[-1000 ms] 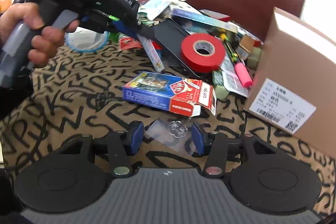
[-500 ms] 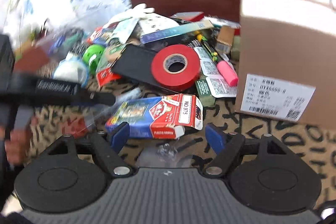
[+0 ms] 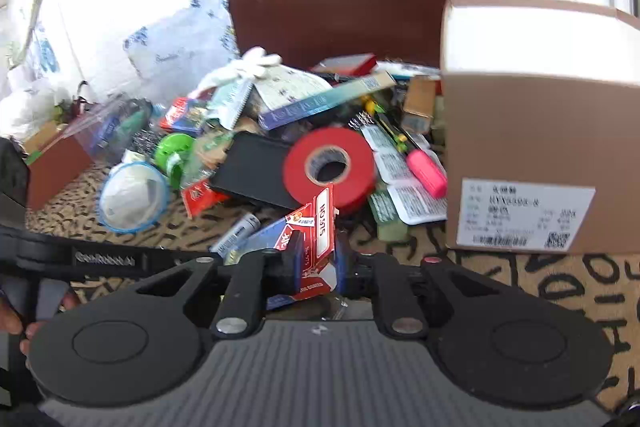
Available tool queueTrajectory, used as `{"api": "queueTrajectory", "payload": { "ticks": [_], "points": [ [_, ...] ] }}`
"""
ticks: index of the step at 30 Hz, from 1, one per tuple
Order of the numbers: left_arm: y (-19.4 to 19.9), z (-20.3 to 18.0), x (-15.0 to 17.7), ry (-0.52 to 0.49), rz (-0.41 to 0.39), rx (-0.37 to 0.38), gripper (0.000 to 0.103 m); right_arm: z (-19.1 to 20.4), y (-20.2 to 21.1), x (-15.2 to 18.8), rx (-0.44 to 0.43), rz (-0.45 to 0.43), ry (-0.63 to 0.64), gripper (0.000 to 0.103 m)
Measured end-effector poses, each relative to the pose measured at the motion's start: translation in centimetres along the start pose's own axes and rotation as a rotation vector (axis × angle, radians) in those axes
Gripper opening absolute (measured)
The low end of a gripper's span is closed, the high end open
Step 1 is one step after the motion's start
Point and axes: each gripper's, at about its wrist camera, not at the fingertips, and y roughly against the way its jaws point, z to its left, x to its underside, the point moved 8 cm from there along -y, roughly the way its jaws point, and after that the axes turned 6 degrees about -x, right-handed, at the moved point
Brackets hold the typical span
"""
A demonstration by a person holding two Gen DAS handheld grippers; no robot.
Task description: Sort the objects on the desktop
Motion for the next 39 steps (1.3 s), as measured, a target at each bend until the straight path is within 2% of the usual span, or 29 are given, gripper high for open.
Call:
{"api": "queueTrajectory", "payload": {
  "ticks": [3, 6, 8, 9, 12, 16, 21, 24, 30, 33, 39],
  "points": [
    [0.0, -0.3, 0.2, -0.027, -0.009, -0.002, 0.021, 0.4, -0.8, 0.1, -0.037, 0.031, 0.003, 0.016],
    [0.0, -0.3, 0.3, -0.041, -0.015, -0.001, 0.021, 0.2, -1.6, 0.0, -0.007, 0.035, 0.007, 0.016],
    [0.1, -0.2, 0.4, -0.045, -0.001, 0.004, 0.017, 0.5, -1.4, -0.3, 0.002, 0.016, 0.010, 0.012],
    [0.0, -0.2, 0.6, -0.048, 0.008, 0.007, 0.016, 1.0, -1.0, -0.6, 0.016, -0.003, 0.031, 0.007],
    [0.0, -0.4, 0.8, -0.064, -0.010, 0.001, 0.015, 3.0, 0.4, -1.2, 0.055, -0.056, 0.122, 0.005],
    [-0.1, -0.9, 0.9, -0.082, -0.010, -0.020, 0.015, 6.1, 1.3, -1.2, 0.048, -0.097, 0.188, 0.004],
    [0.4, -1.2, 1.2, -0.065, 0.000, -0.005, 0.015, 6.8, 2.2, -1.3, 0.026, -0.105, 0.203, 0.004],
    [1.1, -1.9, 0.9, -0.052, -0.002, 0.028, 0.015, 6.5, 3.8, -2.3, 0.020, -0.143, 0.192, 0.004],
    [3.4, -4.9, -1.3, -0.083, -0.062, 0.109, 0.015, 4.4, 8.6, -5.9, 0.027, -0.262, 0.147, 0.004],
    [4.3, -7.2, -3.0, -0.107, -0.094, 0.163, 0.015, 2.9, 11.0, -7.9, 0.077, -0.331, 0.142, 0.004],
    [5.4, -12.9, -7.1, -0.152, -0.156, 0.276, 0.015, -1.5, 15.6, -11.6, 0.245, -0.455, 0.140, 0.004]
  ]
}}
